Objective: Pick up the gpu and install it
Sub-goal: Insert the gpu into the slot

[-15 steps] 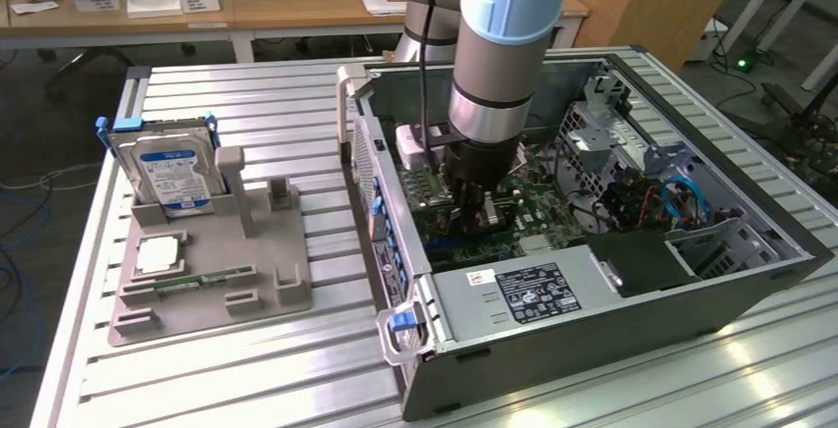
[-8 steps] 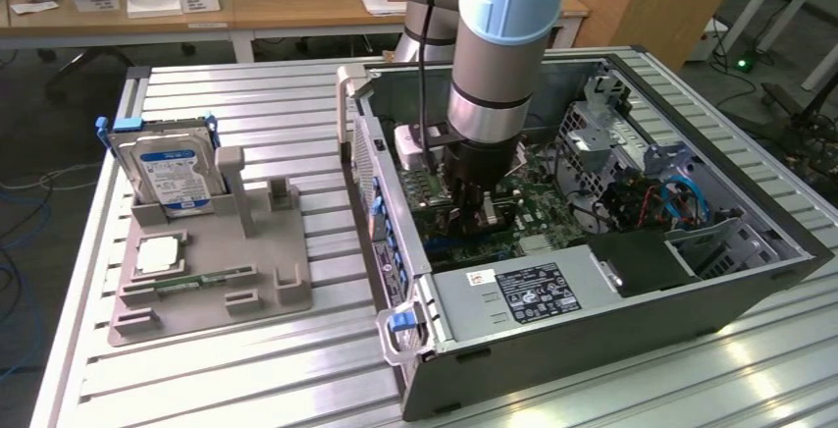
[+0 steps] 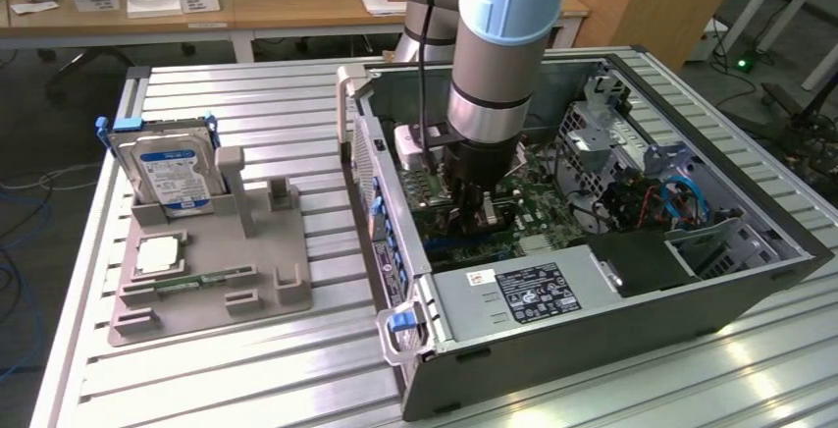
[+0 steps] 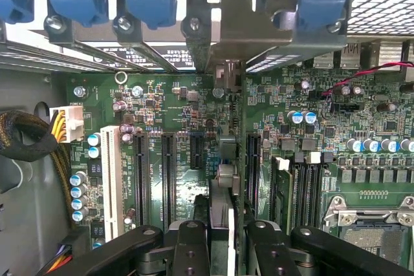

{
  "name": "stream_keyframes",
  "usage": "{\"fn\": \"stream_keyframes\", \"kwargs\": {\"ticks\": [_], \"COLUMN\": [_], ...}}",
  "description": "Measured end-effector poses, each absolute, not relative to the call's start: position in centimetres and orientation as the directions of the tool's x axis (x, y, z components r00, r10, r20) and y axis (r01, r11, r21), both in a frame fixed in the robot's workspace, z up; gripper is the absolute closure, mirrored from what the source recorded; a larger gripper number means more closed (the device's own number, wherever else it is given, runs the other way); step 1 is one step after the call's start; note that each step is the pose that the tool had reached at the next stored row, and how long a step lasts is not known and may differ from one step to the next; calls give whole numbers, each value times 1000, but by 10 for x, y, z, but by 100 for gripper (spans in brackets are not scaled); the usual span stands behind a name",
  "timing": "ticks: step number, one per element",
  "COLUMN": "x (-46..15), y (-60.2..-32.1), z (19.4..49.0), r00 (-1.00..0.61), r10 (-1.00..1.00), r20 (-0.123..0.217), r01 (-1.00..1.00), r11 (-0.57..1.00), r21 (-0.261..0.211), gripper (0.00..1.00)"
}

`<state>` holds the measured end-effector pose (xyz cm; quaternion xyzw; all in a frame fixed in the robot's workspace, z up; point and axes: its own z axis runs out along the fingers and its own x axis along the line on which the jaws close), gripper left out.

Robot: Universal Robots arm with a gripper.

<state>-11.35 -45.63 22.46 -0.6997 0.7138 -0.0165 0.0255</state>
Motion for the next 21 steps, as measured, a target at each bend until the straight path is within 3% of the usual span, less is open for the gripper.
{"fn": "stream_keyframes", "kwargs": {"ticks": [21], "x": [-113], "y": [-456], "z": [221], "r00": [-19], "r10": [-1000], "r20": [-13], "r01": [-998], "r11": [20], "r21": [-59], "gripper": [72]}}
